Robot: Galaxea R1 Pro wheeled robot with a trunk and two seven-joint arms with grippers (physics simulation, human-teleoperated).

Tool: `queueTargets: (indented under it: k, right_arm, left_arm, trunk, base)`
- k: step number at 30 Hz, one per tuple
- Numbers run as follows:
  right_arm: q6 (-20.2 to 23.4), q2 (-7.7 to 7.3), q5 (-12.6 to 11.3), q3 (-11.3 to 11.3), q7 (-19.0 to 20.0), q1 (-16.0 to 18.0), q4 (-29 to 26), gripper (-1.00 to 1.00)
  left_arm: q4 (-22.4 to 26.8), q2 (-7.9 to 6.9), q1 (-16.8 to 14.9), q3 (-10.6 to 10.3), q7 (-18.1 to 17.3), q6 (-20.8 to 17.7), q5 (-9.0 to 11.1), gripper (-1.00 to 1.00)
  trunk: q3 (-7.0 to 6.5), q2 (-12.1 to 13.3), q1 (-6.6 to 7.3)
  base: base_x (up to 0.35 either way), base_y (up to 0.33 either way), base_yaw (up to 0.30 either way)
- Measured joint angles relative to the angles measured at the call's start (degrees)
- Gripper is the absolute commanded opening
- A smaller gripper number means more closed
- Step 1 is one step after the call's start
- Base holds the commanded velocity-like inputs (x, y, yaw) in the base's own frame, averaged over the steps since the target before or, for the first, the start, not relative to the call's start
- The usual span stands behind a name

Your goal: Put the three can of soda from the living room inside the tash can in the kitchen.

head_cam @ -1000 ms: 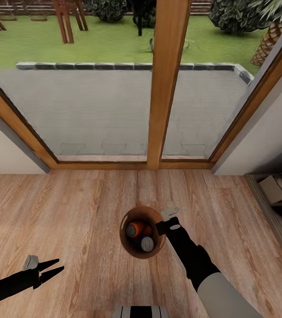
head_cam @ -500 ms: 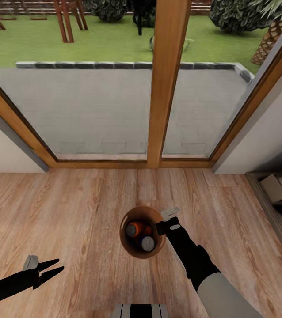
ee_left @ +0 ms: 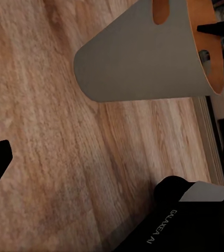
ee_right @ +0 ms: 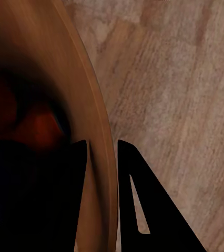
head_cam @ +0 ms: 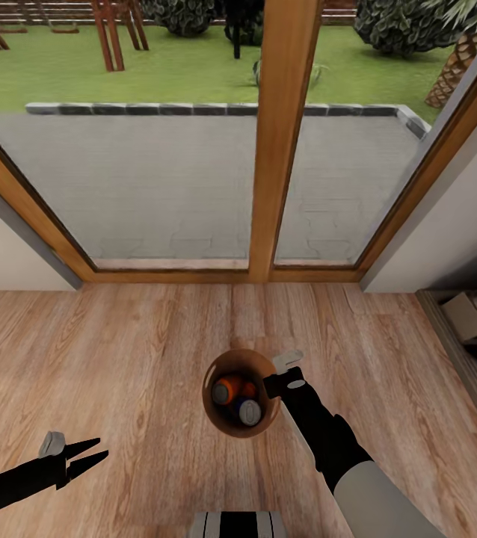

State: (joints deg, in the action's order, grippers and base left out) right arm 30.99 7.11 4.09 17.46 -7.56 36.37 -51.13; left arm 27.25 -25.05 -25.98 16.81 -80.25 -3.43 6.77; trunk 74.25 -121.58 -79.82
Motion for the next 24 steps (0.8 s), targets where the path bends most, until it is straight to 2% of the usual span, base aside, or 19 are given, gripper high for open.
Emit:
queueTargets:
  k: [7, 17, 24]
  right_arm:
    - [0.0, 0.0, 0.0, 0.0, 0.0, 0.0, 0.0, -1.0]
    - [0.0, 0.0, 0.0, 0.0, 0.0, 0.0, 0.0, -1.0]
    - [0.0, 0.0, 0.0, 0.0, 0.0, 0.0, 0.0, -1.0]
  left_arm:
    - [0.0, 0.0, 0.0, 0.0, 0.0, 0.0, 0.0, 1.0]
    - [0.0, 0.0, 0.0, 0.1, 0.0, 0.0, 0.0, 1.0]
    - [0.0, 0.0, 0.0, 0.0, 0.1, 0.0, 0.0, 1.0]
  trunk:
    - [1.07, -2.4, -1.31]
    - [1.08, -2.4, -1.32]
    - [2.33, -5.2, -2.85]
  base:
    - [0.0, 0.0, 0.0]
    - [0.0, 0.0, 0.0]
    - [0.0, 0.0, 0.0]
